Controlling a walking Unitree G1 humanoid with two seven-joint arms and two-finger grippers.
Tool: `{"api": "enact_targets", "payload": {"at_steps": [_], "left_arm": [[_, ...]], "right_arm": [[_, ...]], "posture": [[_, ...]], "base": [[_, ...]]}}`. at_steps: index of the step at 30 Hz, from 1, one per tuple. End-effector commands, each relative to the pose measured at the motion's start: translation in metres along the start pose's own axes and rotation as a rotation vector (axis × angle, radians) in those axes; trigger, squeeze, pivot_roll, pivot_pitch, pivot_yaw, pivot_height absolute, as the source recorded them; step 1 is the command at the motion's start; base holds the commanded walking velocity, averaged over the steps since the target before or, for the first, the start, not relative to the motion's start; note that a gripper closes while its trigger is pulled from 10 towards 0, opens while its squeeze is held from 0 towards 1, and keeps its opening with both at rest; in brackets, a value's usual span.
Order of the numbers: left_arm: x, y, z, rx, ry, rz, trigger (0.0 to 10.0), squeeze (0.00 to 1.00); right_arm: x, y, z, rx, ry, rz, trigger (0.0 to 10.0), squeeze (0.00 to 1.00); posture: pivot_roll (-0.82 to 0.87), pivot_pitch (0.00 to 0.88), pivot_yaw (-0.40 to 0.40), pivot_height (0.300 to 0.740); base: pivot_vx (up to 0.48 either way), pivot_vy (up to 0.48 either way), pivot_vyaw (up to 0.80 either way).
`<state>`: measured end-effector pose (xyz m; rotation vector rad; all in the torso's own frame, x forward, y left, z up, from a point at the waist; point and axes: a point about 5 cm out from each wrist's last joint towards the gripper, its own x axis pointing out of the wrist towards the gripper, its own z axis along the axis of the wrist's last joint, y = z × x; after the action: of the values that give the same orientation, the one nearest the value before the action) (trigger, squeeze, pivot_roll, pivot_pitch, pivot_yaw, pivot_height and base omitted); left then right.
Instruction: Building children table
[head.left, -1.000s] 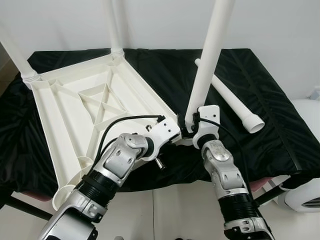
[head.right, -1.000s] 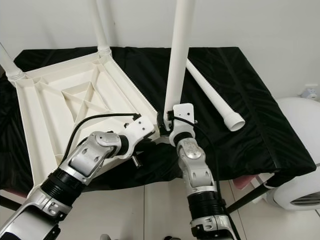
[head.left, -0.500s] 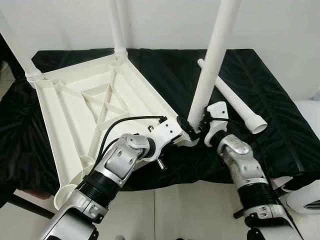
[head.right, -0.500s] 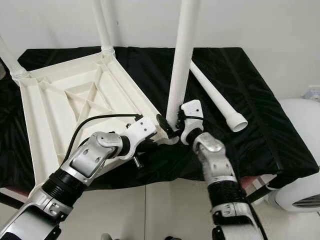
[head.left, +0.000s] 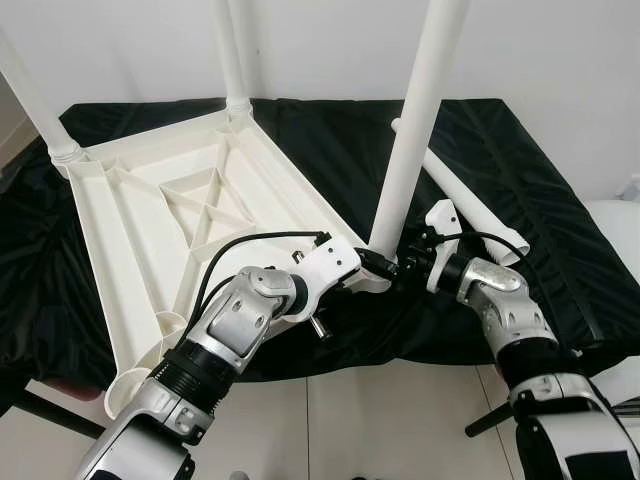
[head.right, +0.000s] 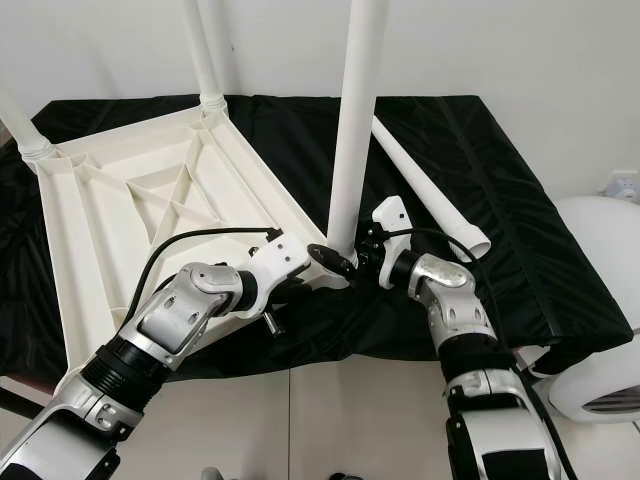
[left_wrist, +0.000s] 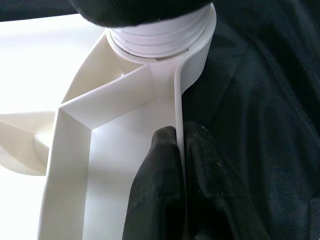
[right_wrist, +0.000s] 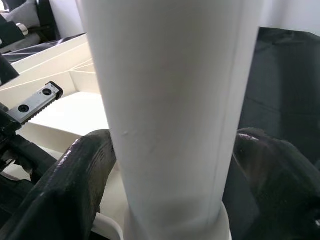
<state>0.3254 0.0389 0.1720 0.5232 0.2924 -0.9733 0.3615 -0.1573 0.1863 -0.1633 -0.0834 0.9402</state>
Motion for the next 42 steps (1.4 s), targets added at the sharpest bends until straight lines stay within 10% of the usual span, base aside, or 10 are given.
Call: {"api": "enact_targets", "payload": {"at_steps": [1,5,6,8,42], "left_arm": [[-0.004,0.007,0.006,0.028,-0.012,0.033,10.0,0.0],[-0.004,0.008,0.006,0.027,-0.013,0.033,10.0,0.0],[-0.004,0.008,0.006,0.027,-0.013,0.033,10.0,0.0],[-0.004,0.007,0.006,0.029,-0.013,0.031,10.0,0.0],[-0.003,0.004,0.005,0.022,-0.014,0.02,10.0,0.0]], "right_arm": [[-0.001,-0.001,-0.003,0.002,0.006,0.016,10.0,0.0],[-0.001,-0.002,-0.003,-0.001,-0.001,0.016,10.0,0.0],[-0.001,-0.003,-0.003,-0.001,-0.003,0.016,2.3,0.0],[-0.001,-0.002,-0.005,0.013,-0.014,0.025,0.0,0.0],[0.017,0.05,-0.006,0.057,-0.167,-0.188,0.0,0.0]], "posture": [[-0.08,0.09,0.051,0.74],[-0.08,0.091,0.053,0.74],[-0.08,0.091,0.053,0.74],[-0.08,0.091,0.055,0.74],[-0.09,0.108,0.045,0.74]], "base": [[0.0,0.0,0.0],[0.0,0.0,0.0],[0.0,0.0,0.0],[0.0,0.0,0.0],[0.0,0.0,0.0]]}}
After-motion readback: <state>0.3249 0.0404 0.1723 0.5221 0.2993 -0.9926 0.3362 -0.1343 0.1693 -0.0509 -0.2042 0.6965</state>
